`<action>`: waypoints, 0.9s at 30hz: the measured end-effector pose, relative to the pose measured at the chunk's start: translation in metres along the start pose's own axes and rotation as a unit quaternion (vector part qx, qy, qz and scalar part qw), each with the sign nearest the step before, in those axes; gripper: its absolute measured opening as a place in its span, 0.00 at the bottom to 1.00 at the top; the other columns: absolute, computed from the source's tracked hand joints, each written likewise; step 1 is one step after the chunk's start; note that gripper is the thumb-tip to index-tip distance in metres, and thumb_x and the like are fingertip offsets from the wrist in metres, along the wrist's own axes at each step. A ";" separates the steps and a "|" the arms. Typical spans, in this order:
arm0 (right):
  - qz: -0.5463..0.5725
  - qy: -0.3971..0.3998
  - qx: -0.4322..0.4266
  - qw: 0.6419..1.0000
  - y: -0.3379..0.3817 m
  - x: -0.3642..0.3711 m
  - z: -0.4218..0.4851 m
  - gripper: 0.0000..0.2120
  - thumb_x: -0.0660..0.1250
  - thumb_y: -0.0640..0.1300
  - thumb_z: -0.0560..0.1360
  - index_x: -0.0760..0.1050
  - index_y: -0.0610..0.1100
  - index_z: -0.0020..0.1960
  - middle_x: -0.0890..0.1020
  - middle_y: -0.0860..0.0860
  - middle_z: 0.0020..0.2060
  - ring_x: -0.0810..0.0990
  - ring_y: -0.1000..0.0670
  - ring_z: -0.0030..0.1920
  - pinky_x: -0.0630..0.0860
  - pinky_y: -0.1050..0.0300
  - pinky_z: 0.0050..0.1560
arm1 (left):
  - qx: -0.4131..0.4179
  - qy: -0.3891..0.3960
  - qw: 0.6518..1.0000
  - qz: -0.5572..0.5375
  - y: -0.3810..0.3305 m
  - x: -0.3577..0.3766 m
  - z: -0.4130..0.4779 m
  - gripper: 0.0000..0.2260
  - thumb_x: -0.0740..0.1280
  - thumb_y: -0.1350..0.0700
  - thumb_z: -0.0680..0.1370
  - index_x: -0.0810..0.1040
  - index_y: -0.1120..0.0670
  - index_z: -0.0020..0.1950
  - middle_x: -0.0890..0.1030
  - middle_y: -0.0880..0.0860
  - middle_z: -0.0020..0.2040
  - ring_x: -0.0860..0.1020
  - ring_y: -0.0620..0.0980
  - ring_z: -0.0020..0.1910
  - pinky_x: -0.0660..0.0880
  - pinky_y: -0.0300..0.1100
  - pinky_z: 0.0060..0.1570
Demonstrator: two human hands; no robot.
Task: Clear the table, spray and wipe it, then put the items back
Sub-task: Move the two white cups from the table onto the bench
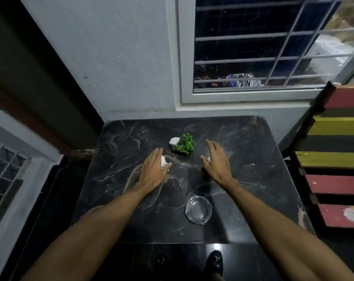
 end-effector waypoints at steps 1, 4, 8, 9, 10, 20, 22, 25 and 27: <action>-0.014 -0.001 0.007 1.000 -0.009 0.001 0.002 0.32 0.69 0.46 0.77 0.61 0.42 0.77 0.69 0.42 0.73 0.67 0.42 0.73 0.67 0.46 0.73 | -0.031 -0.009 0.999 -0.013 0.002 0.007 0.005 0.35 0.65 0.44 0.82 0.57 0.58 0.82 0.61 0.59 0.82 0.61 0.56 0.81 0.59 0.51 0.80; -0.072 0.017 0.043 0.996 -0.038 0.012 0.003 0.32 0.71 0.45 0.74 0.64 0.42 0.74 0.72 0.42 0.68 0.72 0.41 0.67 0.71 0.45 0.67 | -0.145 -0.024 0.988 -0.049 0.012 0.022 0.019 0.37 0.69 0.45 0.79 0.58 0.62 0.81 0.65 0.63 0.80 0.64 0.61 0.79 0.63 0.55 0.77; -0.112 0.063 0.065 0.990 -0.061 0.032 0.001 0.33 0.73 0.46 0.70 0.65 0.42 0.72 0.74 0.42 0.63 0.73 0.40 0.62 0.73 0.44 0.60 | -0.242 -0.020 0.964 -0.105 0.024 0.041 0.036 0.35 0.73 0.47 0.75 0.65 0.60 0.76 0.71 0.63 0.73 0.71 0.64 0.72 0.70 0.55 0.70; -0.116 0.078 0.070 0.988 -0.065 0.038 -0.001 0.35 0.73 0.47 0.70 0.64 0.42 0.73 0.73 0.42 0.64 0.72 0.40 0.63 0.73 0.44 0.60 | -0.254 -0.017 0.960 -0.117 0.028 0.045 0.039 0.33 0.74 0.46 0.74 0.69 0.59 0.73 0.74 0.62 0.71 0.73 0.64 0.70 0.71 0.55 0.67; -0.116 0.090 0.074 0.986 -0.067 0.044 -0.003 0.38 0.74 0.48 0.70 0.62 0.42 0.75 0.72 0.42 0.65 0.72 0.40 0.63 0.73 0.44 0.61 | -0.259 -0.012 0.958 -0.125 0.031 0.049 0.042 0.31 0.74 0.45 0.72 0.71 0.58 0.70 0.76 0.61 0.68 0.75 0.64 0.68 0.73 0.54 0.65; -0.083 0.041 0.128 0.987 -0.069 0.058 0.015 0.25 0.74 0.47 0.71 0.65 0.43 0.62 0.76 0.41 0.57 0.76 0.39 0.56 0.76 0.46 0.52 | -0.280 -0.056 0.929 -0.234 0.053 0.055 0.056 0.27 0.81 0.55 0.68 0.72 0.58 0.61 0.81 0.59 0.56 0.79 0.61 0.58 0.71 0.48 0.50; -0.059 0.034 0.139 0.988 -0.070 0.058 0.015 0.26 0.75 0.50 0.71 0.64 0.44 0.61 0.76 0.42 0.56 0.77 0.39 0.55 0.76 0.47 0.50 | -0.267 -0.068 0.929 -0.245 0.055 0.055 0.055 0.30 0.82 0.55 0.65 0.72 0.56 0.61 0.80 0.59 0.58 0.79 0.61 0.59 0.72 0.49 0.53; 0.014 0.005 0.156 0.988 -0.069 0.054 0.006 0.28 0.75 0.52 0.71 0.65 0.45 0.63 0.76 0.43 0.58 0.76 0.40 0.57 0.73 0.49 0.53 | -0.238 -0.060 0.933 -0.263 0.043 0.056 0.048 0.37 0.83 0.58 0.64 0.72 0.56 0.70 0.75 0.59 0.64 0.75 0.59 0.64 0.71 0.47 0.61; 0.052 -0.011 0.150 0.987 -0.064 0.047 -0.003 0.31 0.75 0.53 0.72 0.66 0.43 0.67 0.75 0.43 0.61 0.75 0.41 0.59 0.73 0.48 0.58 | -0.208 -0.060 0.934 -0.286 0.028 0.057 0.041 0.34 0.83 0.61 0.63 0.77 0.55 0.66 0.75 0.55 0.60 0.75 0.58 0.63 0.72 0.44 0.61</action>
Point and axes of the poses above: each hand's wrist, its own z-axis towards the middle knuckle, its own x-axis out of the palm, y = z × x, the point moved 4 cm from there along z, towards the middle knuckle
